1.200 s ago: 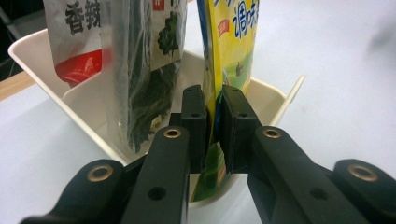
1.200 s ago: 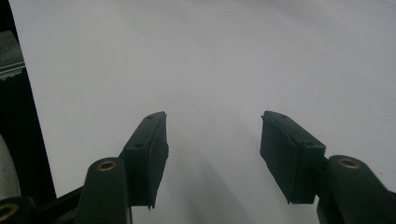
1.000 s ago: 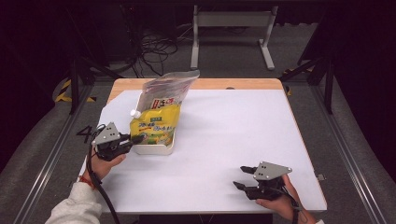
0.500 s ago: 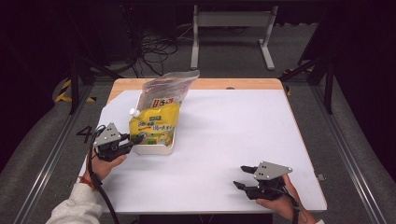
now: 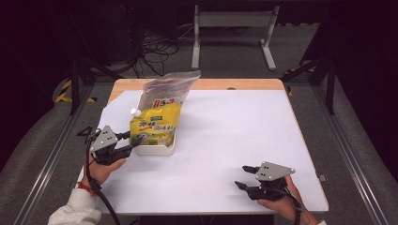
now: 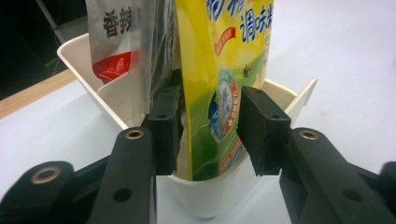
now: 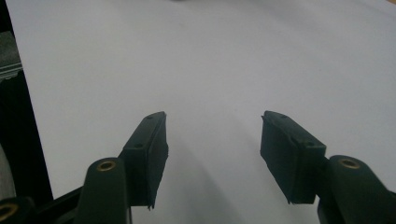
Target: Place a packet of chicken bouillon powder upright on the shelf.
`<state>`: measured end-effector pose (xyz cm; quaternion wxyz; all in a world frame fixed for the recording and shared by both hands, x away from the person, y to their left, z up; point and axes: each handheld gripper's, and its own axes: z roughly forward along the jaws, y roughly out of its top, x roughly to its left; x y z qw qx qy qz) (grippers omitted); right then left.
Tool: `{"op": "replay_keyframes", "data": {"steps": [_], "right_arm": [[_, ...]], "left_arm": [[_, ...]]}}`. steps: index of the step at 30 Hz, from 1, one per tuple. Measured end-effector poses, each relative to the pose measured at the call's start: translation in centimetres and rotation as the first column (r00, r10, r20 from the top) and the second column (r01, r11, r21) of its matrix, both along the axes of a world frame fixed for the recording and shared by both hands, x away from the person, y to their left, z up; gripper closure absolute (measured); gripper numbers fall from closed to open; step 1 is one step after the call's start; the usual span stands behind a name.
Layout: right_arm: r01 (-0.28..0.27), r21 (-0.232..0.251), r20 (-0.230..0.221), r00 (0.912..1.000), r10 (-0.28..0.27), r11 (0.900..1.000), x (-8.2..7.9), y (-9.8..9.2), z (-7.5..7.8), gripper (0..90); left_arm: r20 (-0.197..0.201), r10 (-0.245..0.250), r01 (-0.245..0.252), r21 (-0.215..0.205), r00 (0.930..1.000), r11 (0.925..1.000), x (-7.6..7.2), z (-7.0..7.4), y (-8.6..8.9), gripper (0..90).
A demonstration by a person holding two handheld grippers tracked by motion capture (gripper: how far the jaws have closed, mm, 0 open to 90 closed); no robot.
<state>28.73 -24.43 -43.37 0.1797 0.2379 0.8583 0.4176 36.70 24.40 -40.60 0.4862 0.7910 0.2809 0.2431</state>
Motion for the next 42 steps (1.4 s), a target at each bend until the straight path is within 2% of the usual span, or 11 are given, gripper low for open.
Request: {"op": "replay_keyframes", "data": {"steps": [3, 6, 12, 13, 20, 24, 29, 32, 35, 40, 42], "right_arm": [[0.004, 0.0, 0.007, 1.0, -0.004, 1.0, 0.0, 0.0, 0.1, 40.5], [0.008, 0.006, 0.016, 0.9998, -0.008, 1.0, 0.0, -0.1, 0.3, 40.3], [0.015, 0.007, 0.03, 0.9994, -0.015, 1.0, 0.0, -0.2, 0.5, 39.8], [0.019, 0.006, 0.038, 0.9991, -0.019, 1.0, -0.1, -0.3, 0.6, 39.1], [0.033, 0.01, 0.051, 0.9981, -0.034, 0.999, 0.0, -0.4, 0.8, 36.4], [0.043, 0.005, 0.055, 0.9976, -0.043, 0.999, 0.1, -0.5, 0.8, 33.6], [0.057, 0.004, 0.056, 0.9968, -0.057, 0.998, 0.2, -0.5, 0.8, 30.7], [0.071, 0.001, 0.067, 0.9952, -0.071, 0.997, 0.2, -0.5, 0.9, 28.1], [0.088, 0.006, 0.074, 0.9933, -0.088, 0.996, 0.3, -0.7, 0.9, 25.0], [0.11, 0.004, 0.087, 0.9901, -0.11, 0.994, 0.5, -0.9, 0.9, 20.9], [0.12, 0.014, 0.087, 0.9888, -0.121, 0.993, 0.6, -1.1, 0.9, 17.9]], "left_arm": [[0.013, 0.012, -0.013, 0.009, 0.9998, 0.9999, -0.4, 0.1, 0.0, 54.6], [0.008, 0.02, -0.02, -0.003, 0.9998, 0.9998, -0.9, 0.2, 0.0, 48.7], [0.025, 0.034, -0.033, -0.012, 0.9991, 0.9994, -2.0, 0.3, -0.3, 44.5], [0.033, 0.041, -0.041, -0.005, 0.9986, 0.9992, -2.4, 0.4, -0.5, 39.0], [0.046, 0.046, -0.046, -0.001, 0.9979, 0.9989, -3.8, 0.3, -0.7, 32.2], [0.057, 0.041, -0.04, -0.015, 0.9975, 0.9991, -4.7, 0.4, -1.0, 29.1], [0.044, 0.021, -0.02, -0.028, 0.9988, 0.9994, -5.4, 0.3, -1.6, 26.2], [0.045, 0.002, -0.002, -0.005, 0.999, 1.0, -5.8, 0.2, -2.2, 23.7], [0.041, -0.013, 0.013, -0.003, 0.9991, 0.9999, -6.1, 0.1, -2.8, 21.5], [0.027, -0.037, 0.037, 0.009, 0.999, 0.9993, -6.6, -0.3, -3.9, 18.0], [0.008, -0.065, 0.065, 0.02, 0.9978, 0.9977, -6.9, -0.7, -5.0, 16.6]]}}
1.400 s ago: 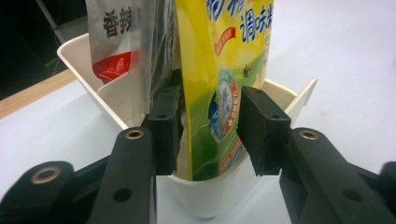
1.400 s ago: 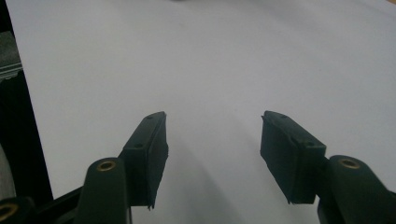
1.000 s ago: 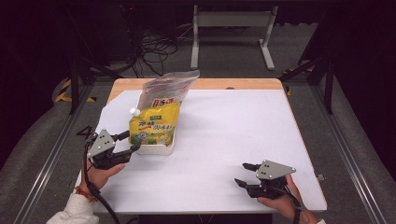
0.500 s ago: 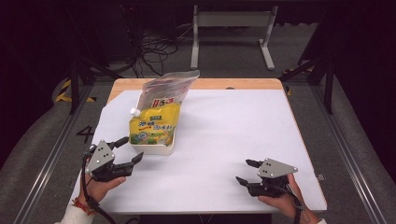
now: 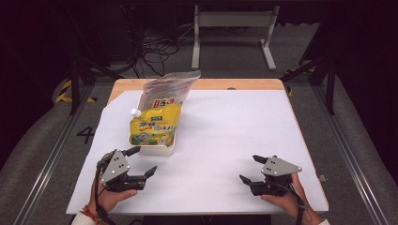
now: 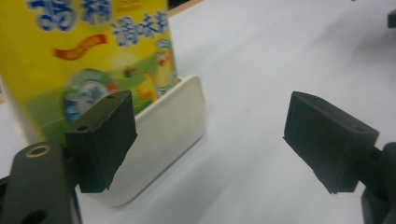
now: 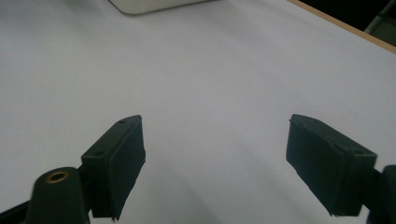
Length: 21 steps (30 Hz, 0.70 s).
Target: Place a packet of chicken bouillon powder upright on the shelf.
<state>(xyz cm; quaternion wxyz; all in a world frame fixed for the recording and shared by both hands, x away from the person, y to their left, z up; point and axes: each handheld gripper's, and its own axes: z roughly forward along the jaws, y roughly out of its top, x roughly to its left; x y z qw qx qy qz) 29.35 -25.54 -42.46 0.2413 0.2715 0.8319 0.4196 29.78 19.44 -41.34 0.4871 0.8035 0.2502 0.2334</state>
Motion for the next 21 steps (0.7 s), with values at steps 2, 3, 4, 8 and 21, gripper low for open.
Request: {"op": "replay_keyframes", "data": {"steps": [2, 3, 4, 8, 21], "right_arm": [[0.006, 0.006, 0.001, 1.0, -0.006, 1.0, 0.1, -0.2, 0.0, 16.0], [0.009, 0.012, 0.0, 1.0, -0.009, 1.0, 0.1, -0.3, 0.0, 15.3], [0.011, 0.016, -0.002, 0.9999, -0.011, 1.0, 0.1, -0.4, -0.1, 14.8], [0.014, 0.035, -0.011, 0.9998, -0.014, 0.999, 0.2, -0.7, -0.1, 12.9], [0.0, -0.013, -0.008, 1.0, 0.0, 1.0, 0.1, 0.0, -0.7, 11.9]], "left_arm": [[-0.006, -0.017, 0.017, 0.006, 0.9998, 0.9998, -0.1, -0.2, -0.4, 15.3], [-0.022, -0.037, 0.037, 0.027, 0.9991, 0.9989, -0.2, -0.5, -1.4, 14.7], [-0.036, -0.058, 0.059, 0.039, 0.9977, 0.9975, -0.3, -0.8, -1.8, 12.5], [-0.08, -0.098, 0.102, 0.057, 0.992, 0.9931, -0.2, -1.8, -3.4, 9.7], [-0.186, -0.092, 0.119, 0.143, 0.9782, 0.9825, 0.7, -4.1, -5.5, 6.1]]}}
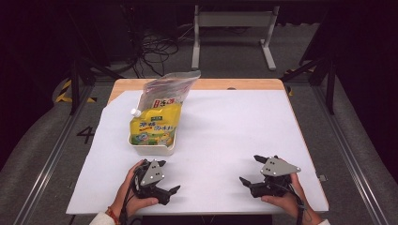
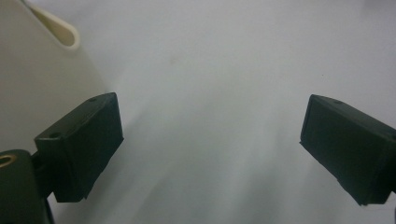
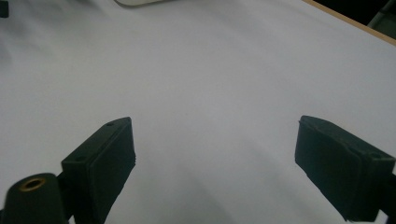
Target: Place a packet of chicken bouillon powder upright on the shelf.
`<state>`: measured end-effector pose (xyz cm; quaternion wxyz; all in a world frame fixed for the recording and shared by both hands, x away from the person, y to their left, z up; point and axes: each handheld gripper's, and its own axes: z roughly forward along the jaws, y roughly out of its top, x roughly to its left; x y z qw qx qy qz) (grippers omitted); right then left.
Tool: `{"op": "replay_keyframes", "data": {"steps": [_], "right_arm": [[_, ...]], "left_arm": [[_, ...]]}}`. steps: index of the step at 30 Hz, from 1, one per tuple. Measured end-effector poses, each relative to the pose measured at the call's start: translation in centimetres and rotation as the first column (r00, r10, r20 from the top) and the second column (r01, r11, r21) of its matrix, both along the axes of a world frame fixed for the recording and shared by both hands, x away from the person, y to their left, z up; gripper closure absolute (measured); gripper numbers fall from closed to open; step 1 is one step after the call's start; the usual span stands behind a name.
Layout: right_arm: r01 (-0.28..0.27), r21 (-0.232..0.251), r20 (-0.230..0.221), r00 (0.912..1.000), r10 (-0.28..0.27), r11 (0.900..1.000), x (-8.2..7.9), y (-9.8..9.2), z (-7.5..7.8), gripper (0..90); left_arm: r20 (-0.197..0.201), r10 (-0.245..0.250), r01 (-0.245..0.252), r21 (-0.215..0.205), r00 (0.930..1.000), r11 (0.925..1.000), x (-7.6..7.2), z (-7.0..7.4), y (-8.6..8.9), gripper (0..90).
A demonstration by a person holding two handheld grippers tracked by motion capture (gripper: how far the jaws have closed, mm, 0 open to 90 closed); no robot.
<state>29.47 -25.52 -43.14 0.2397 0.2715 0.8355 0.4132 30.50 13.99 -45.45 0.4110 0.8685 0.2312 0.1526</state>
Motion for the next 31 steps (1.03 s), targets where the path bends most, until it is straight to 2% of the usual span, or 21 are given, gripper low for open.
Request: {"op": "replay_keyframes", "data": {"steps": [5, 6, 11, 21, 31], "right_arm": [[-0.003, -0.013, -0.002, 1.0, 0.003, 1.0, 0.06, 0.12, -0.2, 11.8], [-0.002, -0.014, -0.003, 1.0, 0.002, 1.0, 0.07, 0.08, -0.24, 11.8], [0.001, -0.006, 0.0, 1.0, -0.001, 1.0, 0.07, -0.18, -0.17, 11.8], [-0.002, -0.006, -0.003, 1.0, 0.002, 1.0, 0.04, -0.08, -0.28, 11.8], [-0.012, -0.008, -0.011, 0.9999, 0.012, 1.0, 0.0, -0.07, -0.45, 11.8]], "left_arm": [[0.003, 0.012, -0.012, -0.002, 0.9999, 0.9999, 0.16, 0.04, 0.22, 6.1], [-0.008, 0.012, -0.012, -0.012, 0.9999, 0.9999, 0.28, 0.04, 0.26, 6.1], [-0.008, 0.018, -0.018, -0.005, 0.9998, 0.9998, 0.4, -0.02, 0.15, 6.1], [-0.021, 0.028, -0.028, -0.03, 0.9994, 0.9991, 0.7, 0.07, 0.55, 5.9], [-0.011, 0.029, -0.029, -0.005, 0.9995, 0.9996, 0.89, 0.05, 0.45, 5.9]]}}
